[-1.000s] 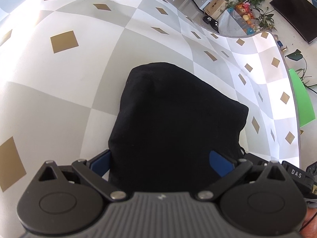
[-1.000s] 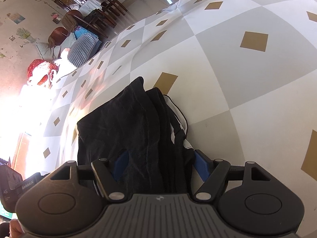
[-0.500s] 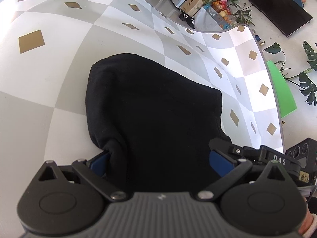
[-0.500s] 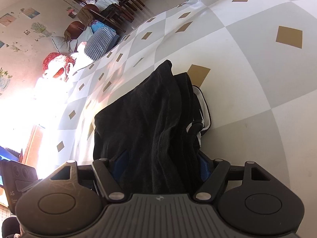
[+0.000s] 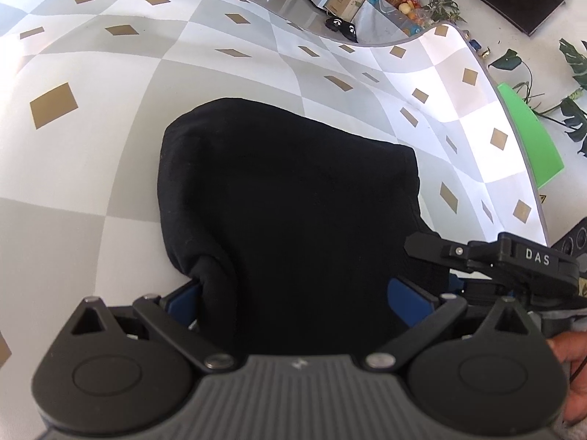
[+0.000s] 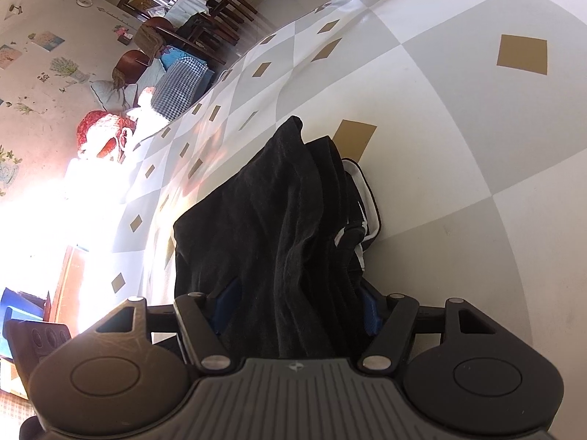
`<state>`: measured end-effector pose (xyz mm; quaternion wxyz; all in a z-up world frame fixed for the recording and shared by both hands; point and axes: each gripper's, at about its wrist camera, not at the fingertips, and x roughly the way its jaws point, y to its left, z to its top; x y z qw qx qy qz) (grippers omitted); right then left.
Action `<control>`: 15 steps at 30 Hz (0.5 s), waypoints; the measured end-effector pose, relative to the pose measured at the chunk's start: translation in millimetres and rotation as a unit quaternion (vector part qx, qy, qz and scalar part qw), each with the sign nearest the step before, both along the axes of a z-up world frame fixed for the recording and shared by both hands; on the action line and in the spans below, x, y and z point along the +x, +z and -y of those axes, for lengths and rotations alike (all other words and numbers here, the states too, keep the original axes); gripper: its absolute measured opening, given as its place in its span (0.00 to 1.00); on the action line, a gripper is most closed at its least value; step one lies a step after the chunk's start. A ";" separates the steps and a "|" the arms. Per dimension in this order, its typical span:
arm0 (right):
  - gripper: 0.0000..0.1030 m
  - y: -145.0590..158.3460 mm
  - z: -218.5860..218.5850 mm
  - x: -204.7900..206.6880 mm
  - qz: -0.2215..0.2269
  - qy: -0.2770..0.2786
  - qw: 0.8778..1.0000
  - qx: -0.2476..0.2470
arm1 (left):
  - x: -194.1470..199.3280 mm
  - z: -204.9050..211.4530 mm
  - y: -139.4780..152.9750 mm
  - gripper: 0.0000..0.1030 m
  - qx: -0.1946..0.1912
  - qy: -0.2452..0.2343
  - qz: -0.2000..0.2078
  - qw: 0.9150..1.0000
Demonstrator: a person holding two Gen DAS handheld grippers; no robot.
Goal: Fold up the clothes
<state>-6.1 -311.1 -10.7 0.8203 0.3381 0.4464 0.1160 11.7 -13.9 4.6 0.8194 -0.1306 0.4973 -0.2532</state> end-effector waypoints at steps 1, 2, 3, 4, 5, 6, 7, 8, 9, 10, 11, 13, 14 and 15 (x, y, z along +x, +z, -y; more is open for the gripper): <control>0.63 0.0 -0.5 0.2 0.001 0.001 1.000 0.000 | -0.6 0.4 -0.1 1.00 0.001 -0.002 0.002 1.000; 0.65 0.0 -1.1 0.4 0.003 0.003 1.000 -0.001 | -1.0 0.9 -0.1 1.00 0.002 -0.004 0.004 1.000; 0.65 0.5 -2.5 1.0 0.005 0.007 1.000 -0.005 | -1.1 1.7 -0.3 1.00 0.003 -0.006 0.006 1.000; 0.64 0.7 -4.9 1.7 0.007 0.014 1.000 -0.009 | -1.2 2.7 -0.4 1.00 0.003 -0.008 0.008 1.000; 0.63 0.9 -7.5 2.3 0.010 0.022 1.000 -0.013 | -1.5 4.3 -0.6 0.99 0.004 -0.012 0.011 1.000; 0.61 1.0 -10.1 2.9 0.012 0.029 0.999 -0.016 | -2.1 6.6 -0.9 0.99 0.003 -0.018 0.015 1.000; 0.58 -0.5 -13.0 3.9 0.011 0.040 0.999 -0.009 | -3.1 9.3 -1.2 0.99 0.004 -0.025 0.019 1.000; 0.56 -2.7 -16.5 4.5 0.008 0.049 0.999 0.002 | -4.8 12.3 -1.5 0.99 0.005 -0.033 0.023 0.999; 0.55 -5.0 -20.0 4.9 0.006 0.058 0.998 0.014 | -6.5 15.3 -1.4 0.99 0.009 -0.041 0.027 0.999; 0.55 -4.6 -23.5 4.6 0.008 0.062 0.998 0.008 | -8.3 18.1 -1.0 0.99 0.016 -0.047 0.032 0.998; 0.54 -3.3 -26.6 5.0 0.013 0.069 0.998 -0.004 | -9.8 19.7 -0.7 0.99 0.020 -0.050 0.035 0.998; 0.52 -2.3 -29.3 6.0 0.015 0.075 0.997 -0.016 | -11.6 18.8 -0.2 0.98 0.018 -0.045 0.036 0.998; 0.50 -2.7 -29.1 6.3 0.015 0.074 0.997 -0.016 | -12.2 17.6 0.0 0.95 0.015 -0.041 0.036 0.998; 0.48 -3.4 -28.0 6.7 0.014 0.071 0.997 -0.015 | -12.0 15.2 0.4 0.94 0.009 -0.035 0.033 0.999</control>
